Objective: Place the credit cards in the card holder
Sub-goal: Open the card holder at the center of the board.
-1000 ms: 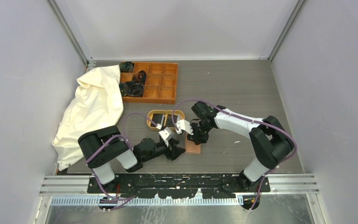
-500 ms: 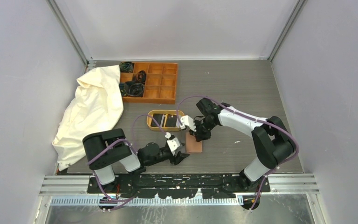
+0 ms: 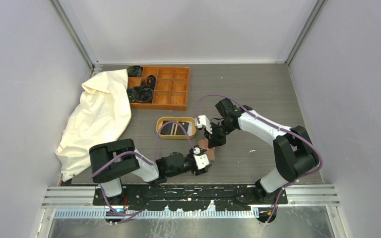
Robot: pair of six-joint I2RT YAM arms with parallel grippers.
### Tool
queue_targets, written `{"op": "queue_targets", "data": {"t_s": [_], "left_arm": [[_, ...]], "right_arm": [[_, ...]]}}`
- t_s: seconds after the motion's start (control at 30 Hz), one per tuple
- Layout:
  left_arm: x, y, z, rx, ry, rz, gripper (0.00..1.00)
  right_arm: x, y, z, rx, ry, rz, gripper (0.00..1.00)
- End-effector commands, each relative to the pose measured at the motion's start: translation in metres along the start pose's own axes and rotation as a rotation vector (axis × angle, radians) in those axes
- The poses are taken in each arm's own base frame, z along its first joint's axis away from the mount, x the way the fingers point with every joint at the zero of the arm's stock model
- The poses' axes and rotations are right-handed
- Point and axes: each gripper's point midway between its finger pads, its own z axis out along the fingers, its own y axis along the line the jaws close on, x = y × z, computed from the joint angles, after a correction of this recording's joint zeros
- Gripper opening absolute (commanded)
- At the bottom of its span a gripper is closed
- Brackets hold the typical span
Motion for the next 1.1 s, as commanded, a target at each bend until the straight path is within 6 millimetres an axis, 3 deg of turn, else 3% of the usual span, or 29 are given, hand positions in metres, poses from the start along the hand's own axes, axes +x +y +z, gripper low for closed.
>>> {"op": "queue_targets", "data": {"t_s": [0.0, 0.17, 0.33, 0.53, 0.83, 1.07], "left_arm": [[-0.005, 0.017, 0.007, -0.082, 0.060, 0.089, 0.64], [0.003, 0.032, 0.005, -0.177, 0.099, 0.094, 0.60], [-0.004, 0.037, 0.003, -0.211, 0.083, 0.051, 0.45], [-0.006, 0.035, 0.001, -0.219, 0.069, -0.028, 0.01], [-0.015, 0.054, -0.022, -0.378, 0.016, -0.257, 0.00], [-0.022, 0.058, -0.041, -0.446, -0.026, -0.521, 0.00]], "right_arm": [[-0.025, 0.002, -0.009, -0.007, -0.073, -0.026, 0.05], [-0.026, 0.002, -0.011, -0.005, -0.076, -0.026, 0.05], [-0.026, 0.002, -0.011, -0.004, -0.074, -0.026, 0.04], [-0.028, -0.002, -0.020, 0.015, -0.097, -0.014, 0.04], [-0.030, -0.005, -0.039, 0.044, -0.158, -0.002, 0.04], [-0.027, -0.005, -0.050, 0.065, -0.185, -0.007, 0.05]]}}
